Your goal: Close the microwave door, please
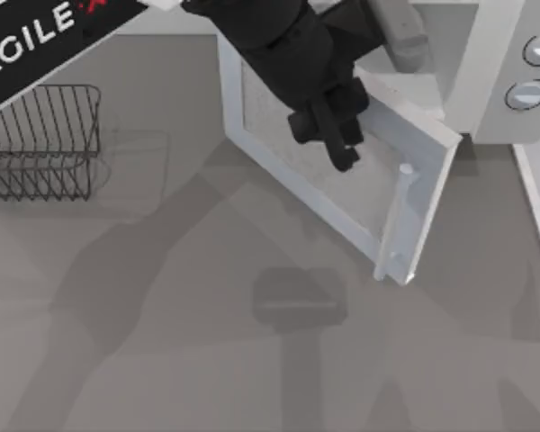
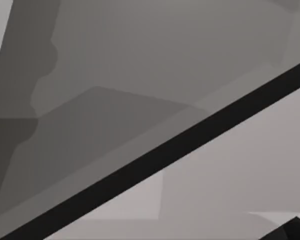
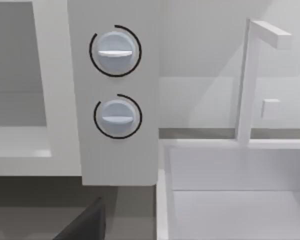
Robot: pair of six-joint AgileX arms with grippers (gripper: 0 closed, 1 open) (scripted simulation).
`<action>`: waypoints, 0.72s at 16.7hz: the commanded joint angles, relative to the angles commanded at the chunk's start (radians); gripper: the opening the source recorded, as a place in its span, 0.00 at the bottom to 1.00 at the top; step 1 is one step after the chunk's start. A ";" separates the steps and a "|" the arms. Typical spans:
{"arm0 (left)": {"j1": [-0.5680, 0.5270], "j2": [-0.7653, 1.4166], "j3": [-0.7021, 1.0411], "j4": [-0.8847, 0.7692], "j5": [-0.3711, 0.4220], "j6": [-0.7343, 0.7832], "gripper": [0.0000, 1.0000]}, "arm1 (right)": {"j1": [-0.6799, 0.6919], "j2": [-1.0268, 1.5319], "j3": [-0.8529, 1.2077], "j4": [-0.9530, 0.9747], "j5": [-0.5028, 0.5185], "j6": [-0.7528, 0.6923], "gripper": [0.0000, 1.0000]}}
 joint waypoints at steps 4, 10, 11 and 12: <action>-0.026 0.011 -0.011 -0.019 -0.005 -0.013 0.00 | 0.000 0.000 0.000 0.000 0.000 0.000 1.00; -0.042 0.052 0.066 -0.018 -0.012 -0.037 0.00 | 0.000 0.000 0.000 0.000 0.000 0.000 1.00; -0.039 0.054 0.077 -0.014 -0.014 -0.036 0.00 | 0.000 0.000 0.000 0.000 0.000 0.000 1.00; -0.038 0.055 0.080 -0.012 -0.015 -0.036 0.00 | 0.000 0.000 0.000 0.000 0.000 0.000 1.00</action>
